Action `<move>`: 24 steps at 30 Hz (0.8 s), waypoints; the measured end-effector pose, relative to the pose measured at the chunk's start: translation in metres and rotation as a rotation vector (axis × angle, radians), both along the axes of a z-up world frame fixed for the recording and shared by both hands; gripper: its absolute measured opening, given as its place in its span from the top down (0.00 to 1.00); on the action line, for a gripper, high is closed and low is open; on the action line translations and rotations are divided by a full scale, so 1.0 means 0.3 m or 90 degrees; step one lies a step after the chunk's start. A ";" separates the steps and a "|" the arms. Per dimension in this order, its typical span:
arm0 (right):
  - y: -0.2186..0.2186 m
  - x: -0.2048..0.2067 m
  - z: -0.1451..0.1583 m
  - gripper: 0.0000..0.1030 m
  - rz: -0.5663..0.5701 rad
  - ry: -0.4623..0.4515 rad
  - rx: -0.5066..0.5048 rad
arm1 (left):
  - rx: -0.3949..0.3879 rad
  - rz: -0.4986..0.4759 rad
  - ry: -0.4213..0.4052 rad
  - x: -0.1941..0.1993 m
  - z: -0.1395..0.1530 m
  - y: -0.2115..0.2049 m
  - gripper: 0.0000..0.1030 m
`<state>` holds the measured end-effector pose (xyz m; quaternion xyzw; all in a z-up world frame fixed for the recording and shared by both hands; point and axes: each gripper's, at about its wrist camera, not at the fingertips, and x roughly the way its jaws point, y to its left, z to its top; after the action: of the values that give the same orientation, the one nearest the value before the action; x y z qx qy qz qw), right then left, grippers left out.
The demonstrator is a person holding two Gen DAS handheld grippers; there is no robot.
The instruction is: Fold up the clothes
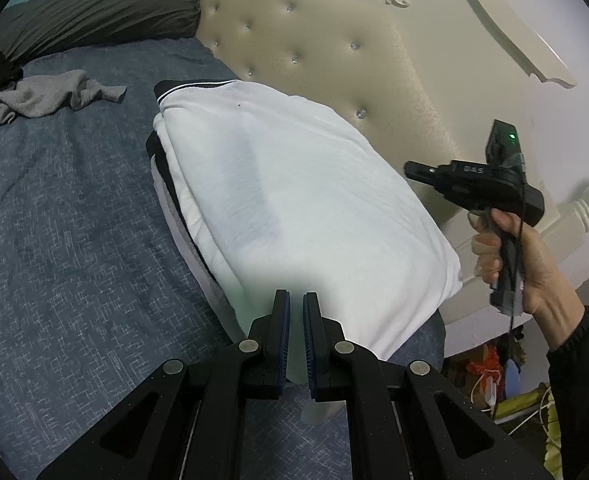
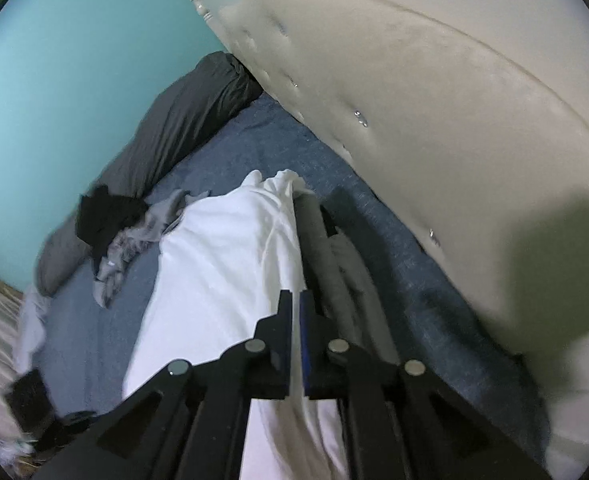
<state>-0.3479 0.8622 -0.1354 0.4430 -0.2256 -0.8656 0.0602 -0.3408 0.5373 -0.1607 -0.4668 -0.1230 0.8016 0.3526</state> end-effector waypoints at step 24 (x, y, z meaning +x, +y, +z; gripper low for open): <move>-0.004 0.403 -0.068 0.57 0.037 0.028 -0.034 | 0.027 -0.043 -0.019 0.124 0.009 -0.042 0.72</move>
<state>-0.2271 0.8610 -0.1558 0.4287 -0.2345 -0.8665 0.1020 -0.3036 0.5246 -0.1581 -0.4752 -0.1290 0.7794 0.3875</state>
